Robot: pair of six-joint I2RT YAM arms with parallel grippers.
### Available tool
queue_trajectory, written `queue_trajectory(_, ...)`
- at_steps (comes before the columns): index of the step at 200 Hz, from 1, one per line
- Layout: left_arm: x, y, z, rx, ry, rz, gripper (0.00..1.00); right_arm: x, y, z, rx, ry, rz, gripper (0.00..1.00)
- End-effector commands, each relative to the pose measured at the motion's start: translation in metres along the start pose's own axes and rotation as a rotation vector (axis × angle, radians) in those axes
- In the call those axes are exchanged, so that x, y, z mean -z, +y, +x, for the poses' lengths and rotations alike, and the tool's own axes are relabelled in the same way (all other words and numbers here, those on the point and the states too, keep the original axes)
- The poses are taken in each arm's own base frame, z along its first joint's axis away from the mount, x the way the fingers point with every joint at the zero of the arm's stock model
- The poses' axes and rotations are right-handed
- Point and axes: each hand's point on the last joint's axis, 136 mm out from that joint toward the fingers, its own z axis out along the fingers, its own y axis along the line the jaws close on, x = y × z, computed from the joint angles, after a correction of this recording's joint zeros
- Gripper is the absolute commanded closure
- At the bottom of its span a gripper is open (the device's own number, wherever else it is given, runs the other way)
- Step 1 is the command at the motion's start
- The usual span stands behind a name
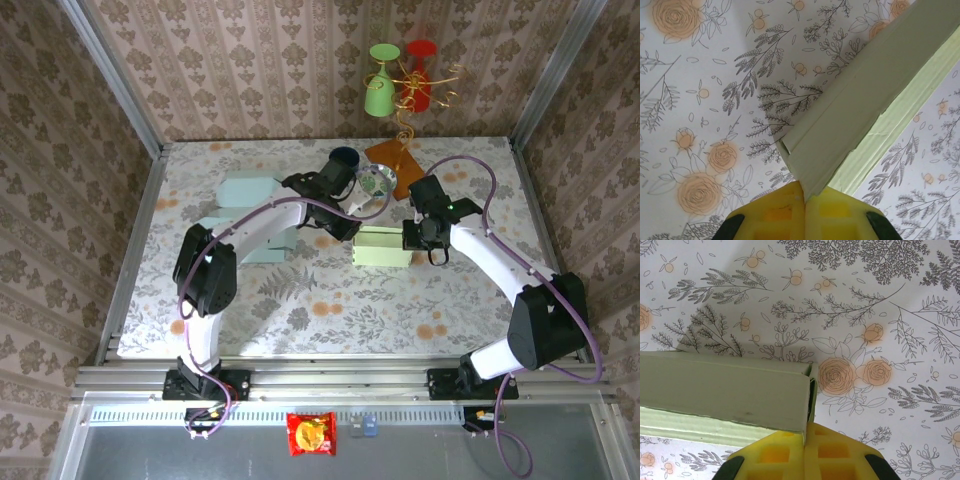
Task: Fold the paper box
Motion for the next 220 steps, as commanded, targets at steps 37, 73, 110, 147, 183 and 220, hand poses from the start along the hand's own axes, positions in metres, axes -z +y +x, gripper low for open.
queue_trajectory(37,0.000,-0.021,0.010,0.206,0.018,0.035,1.00,0.002,0.004,0.010,-0.040,0.022,0.004,1.00)
queue_trajectory(73,-0.003,-0.020,0.008,0.294,-0.011,0.022,1.00,0.001,0.004,0.011,-0.052,0.023,0.003,1.00)
queue_trajectory(110,-0.005,-0.021,0.008,0.386,-0.005,0.040,1.00,-0.001,0.003,0.015,-0.057,0.028,0.003,1.00)
queue_trajectory(147,-0.007,-0.019,0.010,0.463,0.005,0.065,1.00,0.000,0.003,0.015,-0.059,0.026,0.005,1.00)
queue_trajectory(183,-0.010,-0.018,0.013,0.476,-0.002,0.069,1.00,-0.001,0.004,0.015,-0.061,0.025,-0.002,1.00)
queue_trajectory(220,-0.014,-0.015,0.017,0.470,-0.023,0.058,1.00,-0.003,0.004,0.018,-0.058,0.029,-0.003,1.00)
